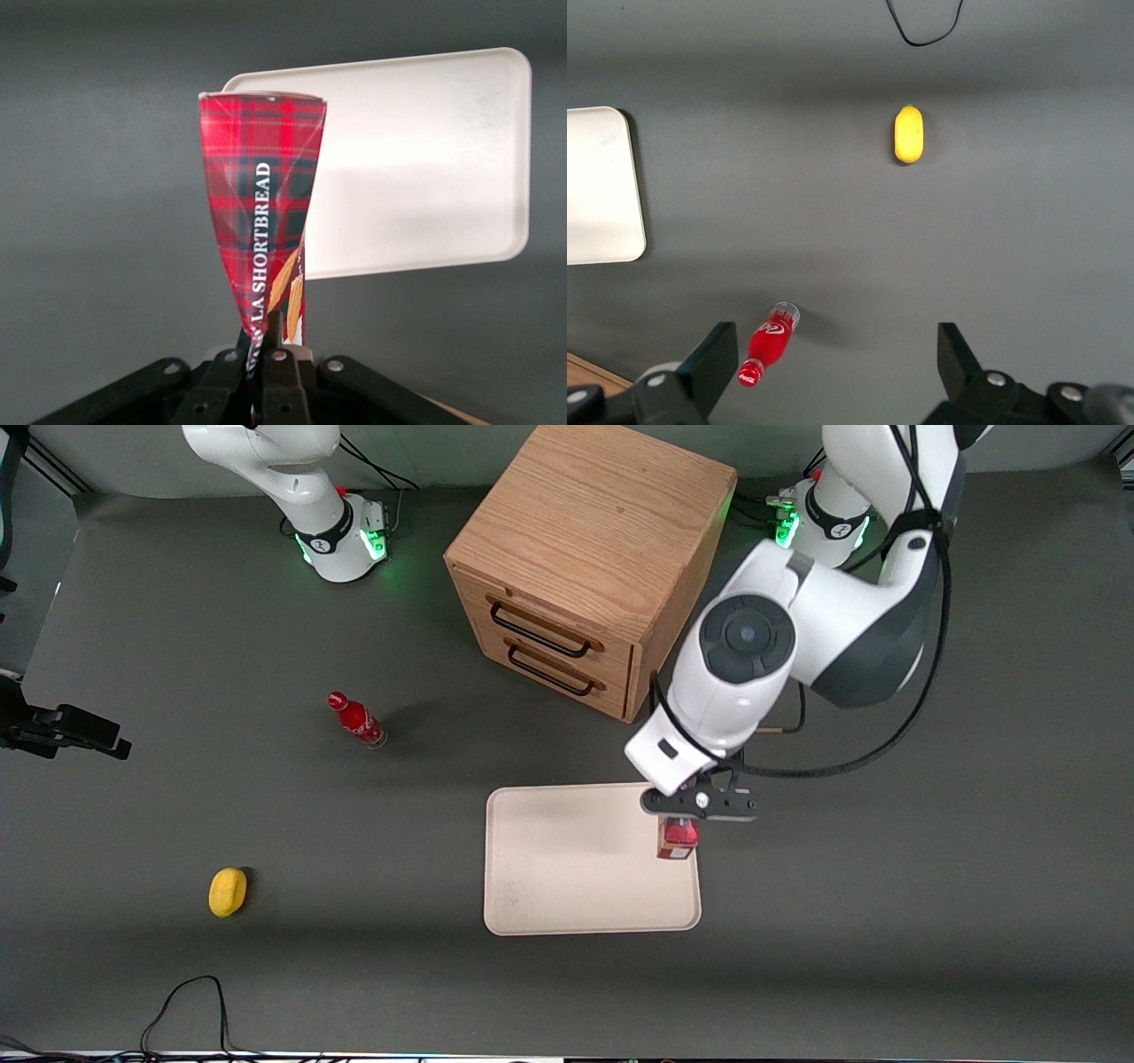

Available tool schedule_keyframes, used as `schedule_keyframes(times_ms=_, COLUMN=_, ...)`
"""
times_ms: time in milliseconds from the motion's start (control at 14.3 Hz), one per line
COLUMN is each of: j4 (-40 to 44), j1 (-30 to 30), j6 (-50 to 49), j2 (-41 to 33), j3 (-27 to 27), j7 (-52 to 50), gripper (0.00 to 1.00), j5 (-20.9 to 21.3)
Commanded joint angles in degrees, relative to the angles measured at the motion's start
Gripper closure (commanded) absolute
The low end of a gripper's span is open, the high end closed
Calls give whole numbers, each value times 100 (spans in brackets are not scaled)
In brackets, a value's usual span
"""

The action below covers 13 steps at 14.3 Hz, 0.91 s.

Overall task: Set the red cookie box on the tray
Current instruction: 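Carry the held box with the left gripper over the cream tray, then lower the box onto the tray and open the left gripper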

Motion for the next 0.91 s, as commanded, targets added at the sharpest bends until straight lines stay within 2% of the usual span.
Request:
schedule_keyframes(times_ms=0, j4=23, j1=2, j6=421, j2=367, j3=8, j7=69, gripper=100, j5=20)
schedule_keyframes(times_ms=421, j4=-742, j1=72, j6=2213, j2=947, j3=16, j7=61, gripper=100, j5=90)
schedule_keyframes(times_ms=841, j4=-751, j1=195, j6=2321, j2=1256, j3=25, j7=-220, gripper=100, j5=82)
